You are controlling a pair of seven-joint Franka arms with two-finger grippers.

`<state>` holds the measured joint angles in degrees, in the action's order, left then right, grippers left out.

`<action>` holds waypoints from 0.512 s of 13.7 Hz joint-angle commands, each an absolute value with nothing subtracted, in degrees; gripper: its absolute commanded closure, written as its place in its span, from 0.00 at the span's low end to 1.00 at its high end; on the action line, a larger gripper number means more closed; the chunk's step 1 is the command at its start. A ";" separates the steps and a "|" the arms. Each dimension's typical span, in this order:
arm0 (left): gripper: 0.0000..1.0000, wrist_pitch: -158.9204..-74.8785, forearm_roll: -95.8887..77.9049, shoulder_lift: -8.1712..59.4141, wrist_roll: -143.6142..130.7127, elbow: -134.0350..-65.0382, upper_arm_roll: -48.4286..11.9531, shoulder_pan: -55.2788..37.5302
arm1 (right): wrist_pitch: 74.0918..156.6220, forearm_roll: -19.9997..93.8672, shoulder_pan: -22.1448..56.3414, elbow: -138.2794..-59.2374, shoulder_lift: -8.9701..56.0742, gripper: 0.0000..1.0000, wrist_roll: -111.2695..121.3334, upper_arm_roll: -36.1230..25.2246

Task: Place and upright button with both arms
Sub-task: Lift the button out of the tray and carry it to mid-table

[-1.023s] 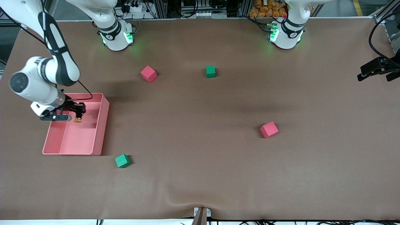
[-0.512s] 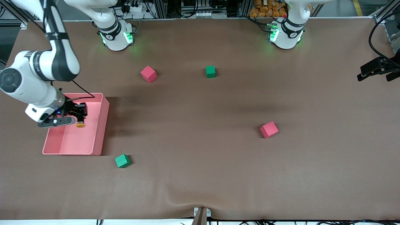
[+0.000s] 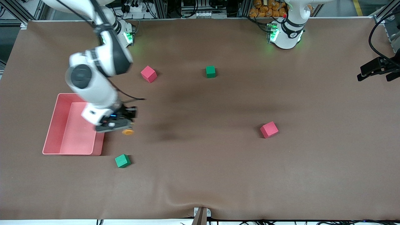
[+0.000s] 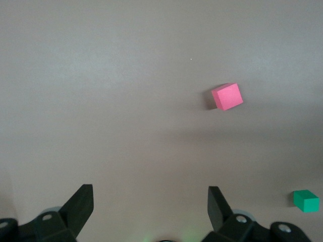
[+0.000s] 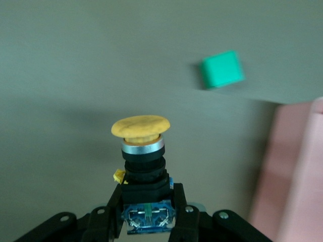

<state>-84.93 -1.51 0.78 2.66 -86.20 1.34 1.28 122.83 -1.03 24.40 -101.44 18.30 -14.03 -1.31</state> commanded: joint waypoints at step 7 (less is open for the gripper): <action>0.00 -83.76 -2.11 1.23 3.87 -85.96 0.79 1.23 | 125.40 -1.49 41.30 -78.58 41.04 0.94 -36.64 -2.29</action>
